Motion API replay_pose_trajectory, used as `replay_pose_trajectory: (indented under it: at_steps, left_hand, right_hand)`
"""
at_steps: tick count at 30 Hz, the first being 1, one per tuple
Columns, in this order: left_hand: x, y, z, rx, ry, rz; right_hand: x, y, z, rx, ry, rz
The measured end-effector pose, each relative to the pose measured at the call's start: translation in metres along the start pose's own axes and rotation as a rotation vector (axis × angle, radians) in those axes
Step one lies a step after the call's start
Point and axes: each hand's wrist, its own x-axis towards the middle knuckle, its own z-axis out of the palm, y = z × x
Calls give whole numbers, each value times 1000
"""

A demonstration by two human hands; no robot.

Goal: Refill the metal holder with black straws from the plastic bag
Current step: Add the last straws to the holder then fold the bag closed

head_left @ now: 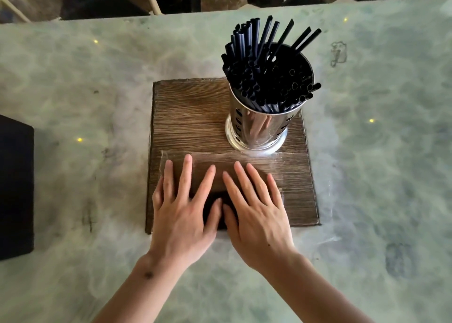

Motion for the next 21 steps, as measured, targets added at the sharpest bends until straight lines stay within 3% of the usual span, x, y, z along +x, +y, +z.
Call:
replay_pose_trajectory:
  at_steps: [3,8,13,21]
  left_hand:
    - [-8,5,-7,-19,18,-30]
    - [23,-6,-25,-90,214,-13]
    - [38,0,-18,-98,159,122]
    - [21,-8,8,-5,105,104]
  right_hand:
    - [-12,2,-3,-49,-16,24]
    - [0,-3,-14,-16,70,10]
    - [25,-8,-6,3,20,-44]
    - [24,5,5,-12,78,-13]
